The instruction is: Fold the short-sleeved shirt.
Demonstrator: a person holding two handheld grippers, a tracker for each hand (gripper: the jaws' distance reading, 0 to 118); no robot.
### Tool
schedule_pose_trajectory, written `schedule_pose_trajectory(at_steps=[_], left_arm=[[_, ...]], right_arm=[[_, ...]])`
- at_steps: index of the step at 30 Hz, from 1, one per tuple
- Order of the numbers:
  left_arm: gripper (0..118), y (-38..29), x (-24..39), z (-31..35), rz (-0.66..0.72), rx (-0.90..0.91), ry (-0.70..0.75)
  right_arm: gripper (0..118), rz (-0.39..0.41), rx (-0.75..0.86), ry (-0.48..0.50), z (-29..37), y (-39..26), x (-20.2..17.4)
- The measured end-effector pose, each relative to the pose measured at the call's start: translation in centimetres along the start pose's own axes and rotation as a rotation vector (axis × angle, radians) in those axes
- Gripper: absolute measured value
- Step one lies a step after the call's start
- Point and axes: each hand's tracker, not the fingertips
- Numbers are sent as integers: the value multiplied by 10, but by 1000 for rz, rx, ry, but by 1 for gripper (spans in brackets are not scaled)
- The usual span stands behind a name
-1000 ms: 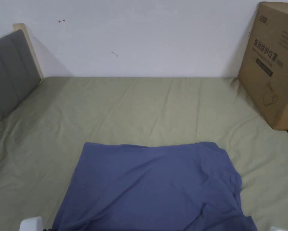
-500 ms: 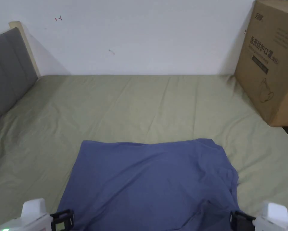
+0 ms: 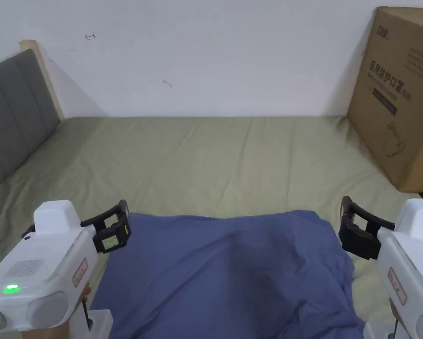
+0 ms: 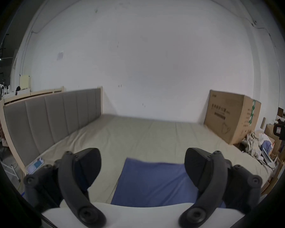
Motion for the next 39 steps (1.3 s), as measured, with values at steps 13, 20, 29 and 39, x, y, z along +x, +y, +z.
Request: schedule_pose_trajectory(at_steps=[13, 20, 29, 39], left_arm=[[0, -15, -9, 2, -22, -45, -37], [0, -56, -38, -7, 11, -329, -52], [9, -136, -90, -5, 81, -710, -8], [97, -194, -100, -10, 130, -910, 61]], right_arm=[[0, 36, 19, 16, 1, 1, -14], [0, 42, -24, 30, -6, -11, -10], [0, 25, -104, 37, -16, -32, -4], [0, 6, -162, 42, -11, -43, -6]])
